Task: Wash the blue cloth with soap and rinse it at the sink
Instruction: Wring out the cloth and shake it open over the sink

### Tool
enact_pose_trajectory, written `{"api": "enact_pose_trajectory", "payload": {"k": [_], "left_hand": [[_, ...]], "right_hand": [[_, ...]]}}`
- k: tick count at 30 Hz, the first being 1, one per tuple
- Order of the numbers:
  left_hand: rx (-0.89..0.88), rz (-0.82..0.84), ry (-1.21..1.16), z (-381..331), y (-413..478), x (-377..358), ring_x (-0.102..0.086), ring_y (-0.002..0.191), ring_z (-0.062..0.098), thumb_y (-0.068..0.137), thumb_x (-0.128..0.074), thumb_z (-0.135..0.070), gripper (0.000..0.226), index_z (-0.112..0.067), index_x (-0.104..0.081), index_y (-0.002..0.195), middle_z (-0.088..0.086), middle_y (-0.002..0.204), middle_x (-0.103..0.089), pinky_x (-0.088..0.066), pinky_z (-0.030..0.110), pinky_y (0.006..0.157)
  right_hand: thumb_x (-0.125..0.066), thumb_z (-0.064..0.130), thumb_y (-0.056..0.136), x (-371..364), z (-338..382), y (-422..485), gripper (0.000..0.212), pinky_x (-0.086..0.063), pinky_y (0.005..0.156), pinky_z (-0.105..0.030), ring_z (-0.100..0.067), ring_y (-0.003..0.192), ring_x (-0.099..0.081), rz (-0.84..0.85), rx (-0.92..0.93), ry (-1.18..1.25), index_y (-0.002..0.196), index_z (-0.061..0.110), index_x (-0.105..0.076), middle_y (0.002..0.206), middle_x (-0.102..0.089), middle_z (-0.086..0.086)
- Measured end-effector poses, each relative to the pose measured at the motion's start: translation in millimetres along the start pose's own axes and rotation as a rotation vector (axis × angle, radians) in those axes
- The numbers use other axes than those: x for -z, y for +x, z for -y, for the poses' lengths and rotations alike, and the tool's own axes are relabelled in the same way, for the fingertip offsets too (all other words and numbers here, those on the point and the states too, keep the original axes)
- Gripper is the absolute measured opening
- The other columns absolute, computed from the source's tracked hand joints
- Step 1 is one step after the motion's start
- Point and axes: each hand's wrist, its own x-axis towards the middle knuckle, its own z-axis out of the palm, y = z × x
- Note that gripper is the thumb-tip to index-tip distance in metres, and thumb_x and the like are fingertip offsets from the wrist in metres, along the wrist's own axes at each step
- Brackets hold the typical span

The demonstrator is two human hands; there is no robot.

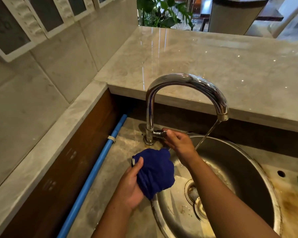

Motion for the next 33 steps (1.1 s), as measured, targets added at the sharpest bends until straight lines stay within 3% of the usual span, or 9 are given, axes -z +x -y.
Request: {"api": "enact_pose_trajectory", "payload": {"k": [4,7,12,15,19,23,27,29,33], "left_hand": [[-0.007,-0.007,-0.013,-0.6,-2.7,-1.8,-0.057,0.127,0.036,0.089,-0.057,-0.029,0.053,-0.009,-0.054,0.138,0.016,0.133,-0.064,-0.035,0.055,0.113],[-0.022,-0.004,-0.005,-1.8,-7.1,-4.5,-0.057,0.126,0.036,0.089,-0.057,-0.029,0.052,-0.009,-0.055,0.136,0.015,0.132,-0.065,-0.036,0.055,0.113],[-0.039,0.001,0.047,-1.2,-16.6,-14.3,-0.058,0.126,0.034,0.091,-0.056,-0.029,0.049,-0.011,-0.055,0.137,0.014,0.132,-0.065,-0.038,0.053,0.112],[-0.054,0.023,0.073,0.9,-21.2,-27.3,-0.058,0.126,0.033,0.091,-0.058,-0.026,0.048,-0.013,-0.055,0.137,0.013,0.133,-0.065,-0.039,0.053,0.111],[-0.037,0.096,0.129,3.1,-24.1,-48.9,-0.059,0.124,0.034,0.089,-0.060,-0.012,0.049,-0.012,-0.054,0.137,0.015,0.132,-0.065,-0.040,0.053,0.110],[-0.023,0.164,0.252,13.7,-25.9,-73.0,-0.070,0.107,0.027,0.088,-0.055,0.005,0.042,-0.010,-0.060,0.127,0.011,0.119,-0.072,-0.055,0.041,0.092],[0.042,0.244,0.427,16.3,-23.4,-89.0,-0.069,0.108,0.030,0.085,-0.053,0.016,0.050,-0.006,-0.057,0.129,0.015,0.119,-0.071,-0.056,0.044,0.093],[0.071,0.260,0.543,10.3,-22.3,-99.1,-0.068,0.109,0.030,0.086,-0.053,0.018,0.049,-0.005,-0.057,0.129,0.015,0.119,-0.071,-0.055,0.044,0.095],[0.119,0.245,0.680,4.9,-19.1,-112.2,-0.068,0.110,0.028,0.090,-0.054,0.013,0.036,-0.005,-0.060,0.120,0.015,0.119,-0.071,-0.057,0.040,0.092]], "right_hand": [[-0.053,0.034,0.100,-5.4,5.5,4.5,0.027,-0.051,0.101,-0.047,-0.034,0.109,-0.065,-0.059,0.003,-0.085,0.098,0.015,-0.073,0.109,-0.071,-0.019],[-0.052,0.042,0.098,-10.6,11.3,7.7,0.031,-0.054,0.098,-0.045,-0.027,0.102,-0.069,-0.104,-0.007,-0.127,0.094,0.017,-0.071,0.105,-0.073,-0.014],[-0.053,0.044,0.097,-13.5,17.1,0.8,0.036,-0.056,0.094,-0.044,-0.032,0.105,-0.068,-0.114,-0.076,-0.041,0.110,0.012,-0.066,0.114,-0.069,-0.017],[-0.050,0.057,0.094,-10.8,22.1,-18.0,0.053,-0.054,0.093,-0.045,-0.030,0.107,-0.066,-0.082,-0.270,-0.012,0.122,0.013,-0.060,0.120,-0.066,-0.013],[-0.042,0.069,0.092,16.7,20.4,-70.5,0.072,-0.048,0.099,-0.048,-0.034,0.115,-0.066,0.095,-0.471,0.383,0.126,0.010,-0.067,0.127,-0.067,-0.017],[-0.042,0.058,0.094,50.1,22.0,-115.5,0.066,-0.055,0.094,-0.046,-0.032,0.113,-0.067,0.180,-0.401,0.576,0.123,0.005,-0.069,0.131,-0.065,-0.018],[-0.065,0.027,0.087,74.8,29.4,-136.1,0.039,-0.053,0.096,-0.046,-0.030,0.111,-0.068,0.041,-0.231,0.332,0.118,0.005,-0.067,0.124,-0.069,-0.017],[-0.070,0.023,0.085,85.7,35.0,-144.2,0.036,-0.053,0.097,-0.049,-0.029,0.109,-0.069,-0.047,-0.126,0.152,0.116,0.005,-0.067,0.118,-0.071,-0.015],[-0.068,0.018,0.091,97.6,39.1,-160.0,0.021,-0.060,0.083,-0.045,-0.027,0.098,-0.073,-0.208,-0.017,-0.032,0.110,0.011,-0.067,0.105,-0.075,-0.010]]}}
